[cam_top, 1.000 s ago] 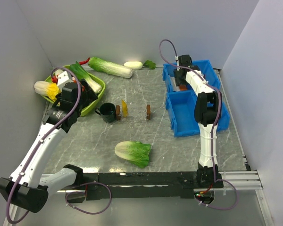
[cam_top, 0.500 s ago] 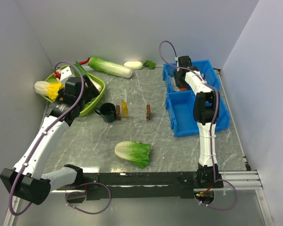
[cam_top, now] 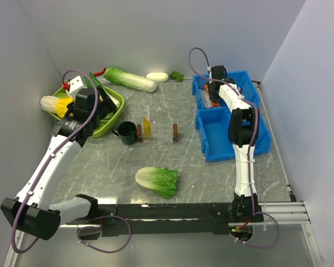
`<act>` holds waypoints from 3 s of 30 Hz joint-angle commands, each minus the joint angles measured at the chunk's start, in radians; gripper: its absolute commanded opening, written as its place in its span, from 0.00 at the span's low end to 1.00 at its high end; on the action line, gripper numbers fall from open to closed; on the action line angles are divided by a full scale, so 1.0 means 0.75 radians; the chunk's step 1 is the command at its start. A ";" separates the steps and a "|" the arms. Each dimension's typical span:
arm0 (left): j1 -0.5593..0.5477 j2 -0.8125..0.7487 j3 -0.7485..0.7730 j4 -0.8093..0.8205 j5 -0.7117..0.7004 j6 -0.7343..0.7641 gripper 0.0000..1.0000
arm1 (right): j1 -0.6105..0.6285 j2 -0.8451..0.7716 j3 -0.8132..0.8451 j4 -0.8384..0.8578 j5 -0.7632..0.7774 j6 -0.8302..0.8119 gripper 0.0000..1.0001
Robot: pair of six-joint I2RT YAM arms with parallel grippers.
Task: Prepare toiletry sets of a toothbrush and toothpaste on the tray
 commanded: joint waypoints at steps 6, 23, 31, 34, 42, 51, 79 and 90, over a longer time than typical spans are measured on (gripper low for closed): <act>0.006 -0.029 -0.002 0.092 0.046 0.035 0.97 | -0.013 -0.003 0.074 0.032 -0.054 0.069 0.00; 0.004 -0.047 -0.051 0.173 0.128 0.057 0.96 | -0.021 -0.257 0.059 0.028 -0.115 0.102 0.00; 0.004 0.026 0.002 0.241 0.234 0.159 0.97 | -0.019 -0.386 -0.025 0.024 -0.156 0.098 0.00; 0.004 0.090 0.053 0.278 0.295 0.186 0.96 | -0.019 -0.441 -0.053 0.020 -0.162 0.087 0.00; 0.002 0.263 0.201 0.363 0.588 0.178 0.97 | -0.003 -0.647 -0.168 -0.013 -0.403 0.165 0.00; -0.045 0.376 0.256 0.519 0.888 0.037 0.96 | 0.203 -0.936 -0.440 -0.031 -0.479 0.118 0.00; -0.119 0.218 -0.092 0.766 1.011 -0.289 0.97 | 0.742 -1.210 -0.661 -0.060 -0.385 -0.060 0.00; -0.119 0.270 -0.077 0.799 1.038 -0.327 0.93 | 0.793 -1.255 -0.685 -0.060 -0.315 -0.089 0.00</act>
